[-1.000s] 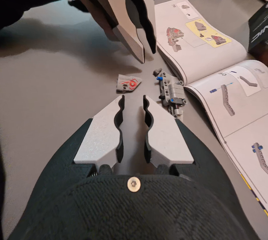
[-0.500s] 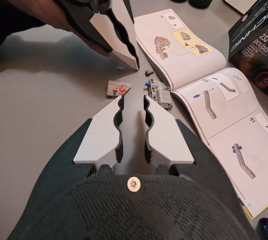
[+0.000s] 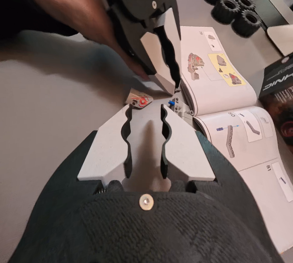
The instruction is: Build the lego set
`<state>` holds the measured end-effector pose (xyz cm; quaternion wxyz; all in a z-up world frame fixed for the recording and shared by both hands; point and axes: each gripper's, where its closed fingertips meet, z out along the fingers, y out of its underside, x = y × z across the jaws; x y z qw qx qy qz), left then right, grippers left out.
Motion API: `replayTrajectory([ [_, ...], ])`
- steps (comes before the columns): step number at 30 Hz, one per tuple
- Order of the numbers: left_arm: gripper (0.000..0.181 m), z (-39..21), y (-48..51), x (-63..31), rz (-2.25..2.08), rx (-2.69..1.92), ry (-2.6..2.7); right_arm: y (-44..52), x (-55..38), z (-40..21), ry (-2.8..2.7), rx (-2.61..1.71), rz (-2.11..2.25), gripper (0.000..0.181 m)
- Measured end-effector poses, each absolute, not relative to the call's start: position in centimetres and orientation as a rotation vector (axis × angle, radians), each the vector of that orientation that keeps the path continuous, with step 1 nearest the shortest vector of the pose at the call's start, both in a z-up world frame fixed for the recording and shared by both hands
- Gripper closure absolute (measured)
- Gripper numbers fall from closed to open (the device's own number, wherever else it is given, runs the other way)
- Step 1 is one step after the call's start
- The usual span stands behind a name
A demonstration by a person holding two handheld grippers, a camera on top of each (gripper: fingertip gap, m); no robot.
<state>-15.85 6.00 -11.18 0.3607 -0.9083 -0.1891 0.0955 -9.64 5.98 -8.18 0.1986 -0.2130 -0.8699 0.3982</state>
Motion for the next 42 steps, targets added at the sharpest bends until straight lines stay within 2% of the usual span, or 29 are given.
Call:
replayTrajectory([
  [7, 0.174, -11.1, 3.1, -13.5, 0.129, -2.349, -0.179, 5.0, -9.1, -8.8, -2.539, -0.294, 1.020, 0.132],
  [15, 0.174, -11.1, -0.4, -9.8, 0.006, -2.366, 0.294, 4.3, -9.9, -9.4, -2.581, 0.122, 0.913, 0.141],
  [21, 0.174, -11.2, -0.7, -9.1, -0.048, -2.342, 0.330, 3.2, -9.5, -9.9, -2.688, 0.270, 0.903, 0.134],
  [24, 0.174, -11.2, -0.9, -8.9, -0.061, -2.334, 0.338, 2.9, -9.2, -10.5, -2.742, 0.311, 0.894, 0.138],
  [27, 0.174, -11.2, -0.9, -8.8, -0.071, -2.324, 0.337, 2.8, -9.2, -10.8, -2.796, 0.251, 0.910, 0.154],
  [38, 0.173, -11.1, -1.2, -9.2, -0.038, -2.300, 0.337, 1.3, -7.8, -11.0, -2.753, -0.427, 1.035, 0.153],
  [42, 0.172, -11.2, -1.3, -9.3, -0.034, -2.297, 0.330, 1.2, -7.0, -10.9, -2.734, -0.401, 1.047, 0.134],
])
